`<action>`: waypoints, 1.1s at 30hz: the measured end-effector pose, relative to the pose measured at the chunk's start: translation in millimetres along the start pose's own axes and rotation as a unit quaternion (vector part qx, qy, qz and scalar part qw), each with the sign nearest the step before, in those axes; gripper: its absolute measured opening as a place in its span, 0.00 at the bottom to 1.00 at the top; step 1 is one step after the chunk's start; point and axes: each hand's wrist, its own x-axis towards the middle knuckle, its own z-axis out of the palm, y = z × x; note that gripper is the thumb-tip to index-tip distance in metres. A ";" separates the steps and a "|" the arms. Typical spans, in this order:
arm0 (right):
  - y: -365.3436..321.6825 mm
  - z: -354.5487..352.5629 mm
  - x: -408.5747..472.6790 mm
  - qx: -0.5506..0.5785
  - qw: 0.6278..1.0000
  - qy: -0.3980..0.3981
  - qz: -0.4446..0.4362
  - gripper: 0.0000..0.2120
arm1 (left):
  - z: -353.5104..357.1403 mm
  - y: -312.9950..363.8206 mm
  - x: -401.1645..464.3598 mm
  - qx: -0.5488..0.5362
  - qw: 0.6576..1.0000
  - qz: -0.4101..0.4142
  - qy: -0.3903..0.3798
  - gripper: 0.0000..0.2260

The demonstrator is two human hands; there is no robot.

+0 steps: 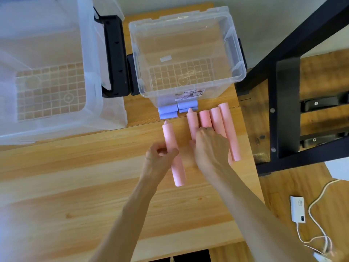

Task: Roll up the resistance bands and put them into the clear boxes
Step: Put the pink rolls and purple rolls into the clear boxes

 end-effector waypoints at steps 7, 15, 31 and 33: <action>1.6 -2.7 8.4 0.023 0.999 -0.021 0.023 0.10 | -3.5 1.5 -15.7 -0.154 0.986 -0.041 -0.039 0.21; 24.3 -19.6 -15.4 0.345 0.934 -0.049 0.078 0.06 | -9.7 16.7 -33.1 -0.169 0.983 -0.042 -0.049 0.20; 24.2 -107.3 -71.4 0.623 0.745 -0.237 0.038 0.15 | -26.0 57.6 -112.1 -0.167 0.984 0.061 0.004 0.08; 18.9 -116.8 -75.8 0.634 0.736 -0.238 0.024 0.17 | -35.8 65.8 -122.5 -0.162 0.984 0.076 0.003 0.08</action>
